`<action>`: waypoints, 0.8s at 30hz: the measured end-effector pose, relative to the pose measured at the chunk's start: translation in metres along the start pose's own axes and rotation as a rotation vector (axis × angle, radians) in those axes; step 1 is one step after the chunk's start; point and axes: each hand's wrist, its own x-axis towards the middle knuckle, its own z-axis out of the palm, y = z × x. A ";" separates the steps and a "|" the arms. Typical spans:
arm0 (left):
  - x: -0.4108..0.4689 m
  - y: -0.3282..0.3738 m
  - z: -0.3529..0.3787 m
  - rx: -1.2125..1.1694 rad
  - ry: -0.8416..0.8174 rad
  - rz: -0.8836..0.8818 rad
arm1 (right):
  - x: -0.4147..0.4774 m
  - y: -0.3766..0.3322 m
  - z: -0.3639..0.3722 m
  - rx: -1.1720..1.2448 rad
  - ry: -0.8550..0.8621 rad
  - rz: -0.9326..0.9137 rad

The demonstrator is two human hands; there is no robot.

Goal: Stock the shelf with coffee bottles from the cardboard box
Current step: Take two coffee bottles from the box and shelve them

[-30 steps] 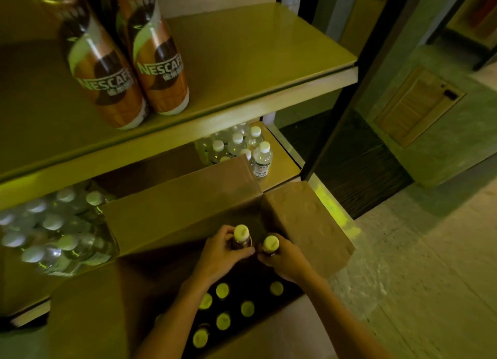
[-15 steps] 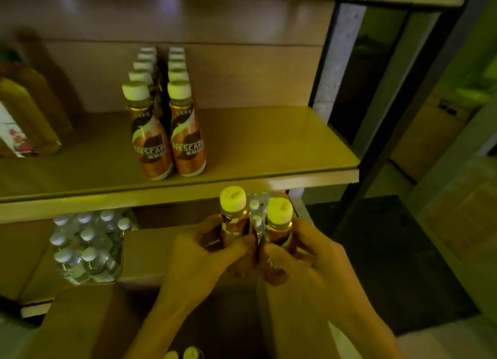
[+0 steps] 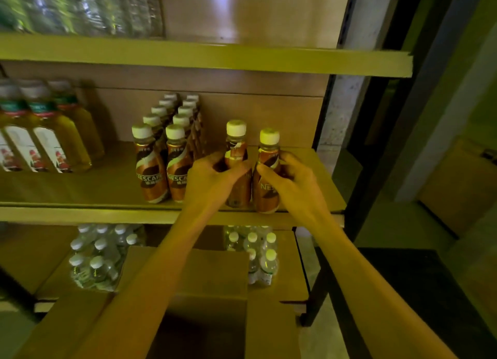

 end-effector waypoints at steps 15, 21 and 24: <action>0.006 -0.048 0.019 0.001 0.017 -0.032 | 0.014 0.037 0.018 0.006 0.032 0.127; 0.004 -0.062 0.025 0.131 0.099 0.035 | 0.006 0.058 0.020 -0.112 0.037 0.146; 0.010 -0.058 0.019 0.088 0.019 -0.018 | 0.005 0.058 0.023 -0.140 0.073 0.133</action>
